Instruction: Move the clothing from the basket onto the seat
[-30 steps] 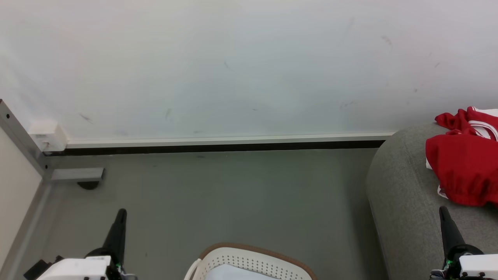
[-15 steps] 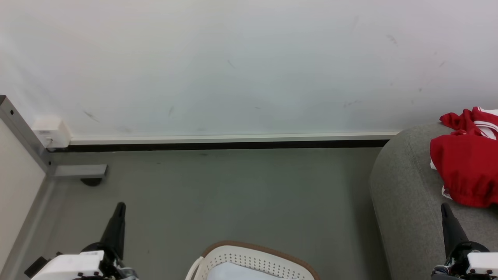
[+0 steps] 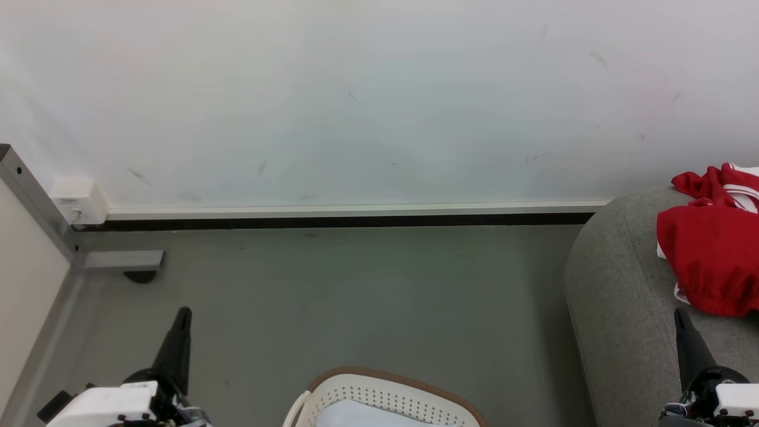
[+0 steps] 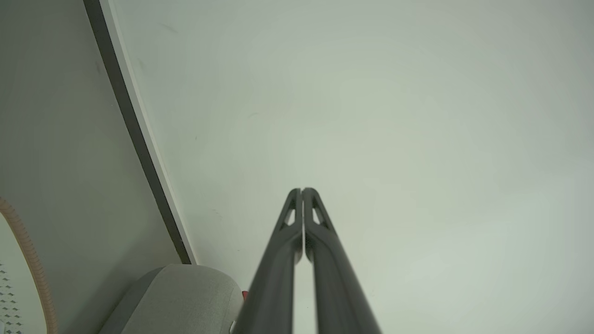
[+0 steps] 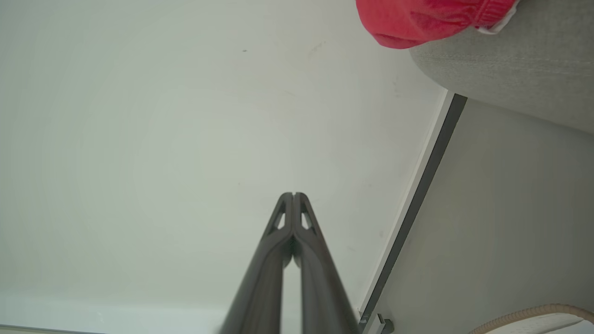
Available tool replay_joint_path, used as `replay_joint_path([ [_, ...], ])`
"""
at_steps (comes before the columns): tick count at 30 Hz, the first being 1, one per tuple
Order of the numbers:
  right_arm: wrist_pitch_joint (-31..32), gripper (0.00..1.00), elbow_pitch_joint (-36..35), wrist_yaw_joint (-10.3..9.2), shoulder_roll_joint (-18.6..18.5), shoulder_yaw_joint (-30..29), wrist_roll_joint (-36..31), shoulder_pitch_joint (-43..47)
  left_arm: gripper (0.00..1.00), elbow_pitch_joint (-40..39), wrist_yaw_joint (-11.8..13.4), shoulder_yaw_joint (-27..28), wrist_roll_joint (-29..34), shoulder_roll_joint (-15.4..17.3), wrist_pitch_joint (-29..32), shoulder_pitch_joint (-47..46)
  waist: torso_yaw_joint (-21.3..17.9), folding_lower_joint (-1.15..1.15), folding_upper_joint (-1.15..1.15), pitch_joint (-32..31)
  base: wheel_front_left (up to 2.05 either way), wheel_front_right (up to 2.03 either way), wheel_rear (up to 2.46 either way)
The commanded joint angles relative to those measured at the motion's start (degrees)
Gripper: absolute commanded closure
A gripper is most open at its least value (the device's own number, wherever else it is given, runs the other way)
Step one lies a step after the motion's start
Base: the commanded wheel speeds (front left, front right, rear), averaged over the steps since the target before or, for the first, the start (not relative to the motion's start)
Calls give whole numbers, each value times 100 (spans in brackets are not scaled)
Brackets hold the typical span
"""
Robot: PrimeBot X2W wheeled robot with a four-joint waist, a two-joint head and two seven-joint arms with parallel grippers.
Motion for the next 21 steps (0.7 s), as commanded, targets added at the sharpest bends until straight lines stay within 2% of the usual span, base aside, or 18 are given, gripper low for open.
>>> replay_joint_path([
  [1,-22,100,-13,-12,-37,4,62,-49,100,-10,-9,15,-73,10,17,-57,-1,0,0,0,0,0,0],
  [21,-92,100,-22,-12,-104,93,130,-37,100,-11,-8,15,-73,11,17,-56,-1,0,0,0,0,0,0],
])
